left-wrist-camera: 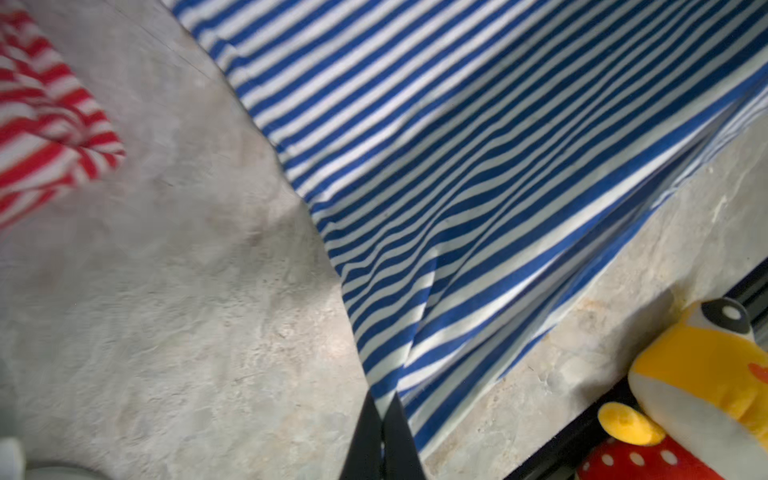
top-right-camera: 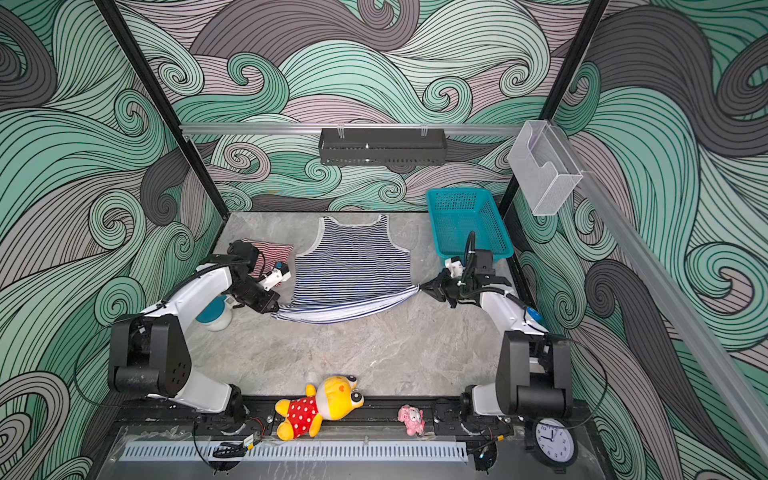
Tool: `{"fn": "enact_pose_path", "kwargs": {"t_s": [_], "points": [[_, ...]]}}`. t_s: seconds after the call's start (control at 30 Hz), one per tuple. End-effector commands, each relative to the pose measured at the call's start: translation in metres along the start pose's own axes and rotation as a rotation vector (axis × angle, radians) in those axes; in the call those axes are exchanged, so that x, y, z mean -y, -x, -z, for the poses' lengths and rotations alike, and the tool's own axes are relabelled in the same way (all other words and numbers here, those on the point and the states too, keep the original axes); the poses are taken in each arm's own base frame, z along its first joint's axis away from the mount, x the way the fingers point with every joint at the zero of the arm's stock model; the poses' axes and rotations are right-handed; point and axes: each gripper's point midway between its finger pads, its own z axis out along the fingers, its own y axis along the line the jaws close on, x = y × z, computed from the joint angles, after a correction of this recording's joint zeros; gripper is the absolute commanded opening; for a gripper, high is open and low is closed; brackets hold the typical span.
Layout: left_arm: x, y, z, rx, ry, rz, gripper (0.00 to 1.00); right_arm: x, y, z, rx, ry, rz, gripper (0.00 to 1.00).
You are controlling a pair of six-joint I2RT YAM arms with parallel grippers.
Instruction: Fold and stack the tank tops
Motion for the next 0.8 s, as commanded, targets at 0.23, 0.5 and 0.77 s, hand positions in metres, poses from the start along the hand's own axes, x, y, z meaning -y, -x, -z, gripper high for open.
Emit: {"fn": "enact_pose_path", "kwargs": {"t_s": [0.23,0.5,0.77], "points": [[0.026,-0.057,-0.027,-0.278,-0.083,-0.107,0.00,0.051,-0.058,-0.002,-0.051,-0.144,-0.047,0.07],[0.020,-0.076,-0.013,-0.377,-0.035,-0.170,0.25,0.069,-0.072,0.033,0.030,-0.422,0.044,0.38],[0.008,-0.012,0.014,-0.180,0.023,-0.167,0.26,0.032,-0.080,-0.005,-0.010,-0.410,0.150,0.38]]}}
